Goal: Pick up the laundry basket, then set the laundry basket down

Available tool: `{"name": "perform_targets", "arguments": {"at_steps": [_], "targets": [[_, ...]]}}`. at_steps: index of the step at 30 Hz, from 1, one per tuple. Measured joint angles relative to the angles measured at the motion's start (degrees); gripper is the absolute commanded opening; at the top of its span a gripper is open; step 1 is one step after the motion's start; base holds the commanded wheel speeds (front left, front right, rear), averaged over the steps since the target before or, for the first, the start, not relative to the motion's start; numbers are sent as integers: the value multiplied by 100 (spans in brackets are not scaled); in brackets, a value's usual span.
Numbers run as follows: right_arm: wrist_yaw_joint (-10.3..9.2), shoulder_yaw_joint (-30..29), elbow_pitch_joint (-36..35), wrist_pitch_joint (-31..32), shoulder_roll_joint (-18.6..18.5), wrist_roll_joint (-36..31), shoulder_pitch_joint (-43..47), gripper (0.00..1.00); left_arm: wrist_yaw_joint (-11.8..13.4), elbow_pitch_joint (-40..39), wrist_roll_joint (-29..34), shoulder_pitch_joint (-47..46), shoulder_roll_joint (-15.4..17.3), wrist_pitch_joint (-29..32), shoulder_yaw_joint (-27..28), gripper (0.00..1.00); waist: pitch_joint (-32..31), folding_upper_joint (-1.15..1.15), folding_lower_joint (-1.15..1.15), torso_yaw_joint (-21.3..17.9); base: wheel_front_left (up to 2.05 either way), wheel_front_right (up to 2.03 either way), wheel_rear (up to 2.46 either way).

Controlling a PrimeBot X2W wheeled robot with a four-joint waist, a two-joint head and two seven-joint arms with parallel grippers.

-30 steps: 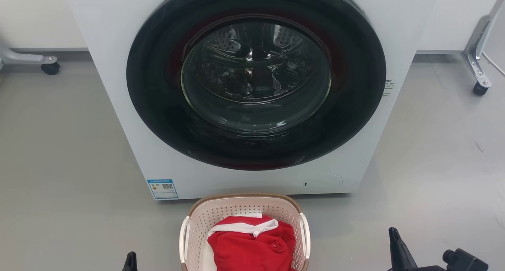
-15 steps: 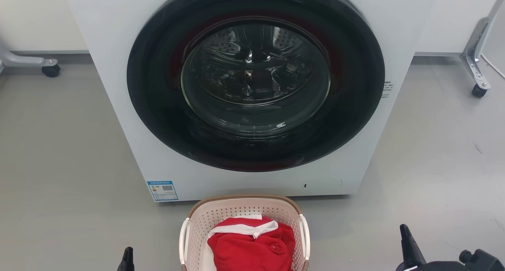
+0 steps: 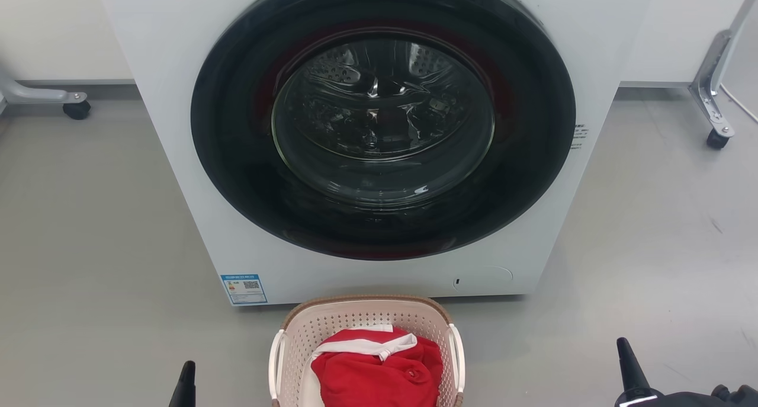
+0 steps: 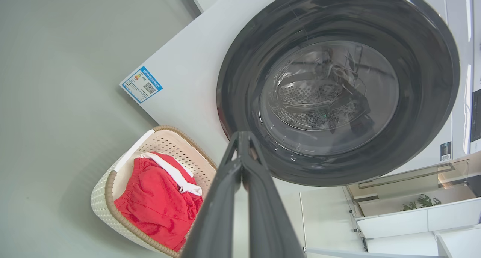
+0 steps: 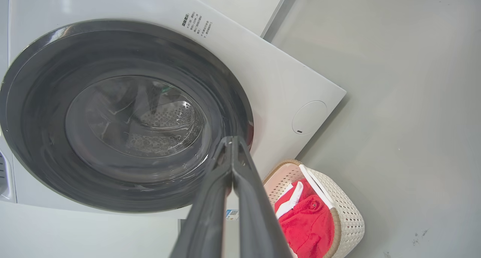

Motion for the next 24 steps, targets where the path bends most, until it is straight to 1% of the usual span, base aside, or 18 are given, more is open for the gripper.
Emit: {"name": "perform_targets", "arguments": {"at_steps": [16,18,20,24], "targets": [[243,-452,59,321,40,1169,-9,0,-202,201,-1155,-215,-20,337,231,0,-43,0,0,-8,0,0,0],[248,-511,63,368,43,1304,-12,0,-253,231,-1328,-224,-24,376,272,0,-49,0,0,-8,0,0,0],[300,-568,70,397,49,1467,-13,0,-254,256,-1454,-272,-29,412,311,0,-54,0,0,-9,0,0,0],[352,-680,79,474,58,1759,-18,0,-347,297,-1761,-365,-54,483,357,0,-65,0,0,-12,0,0,0]]}}
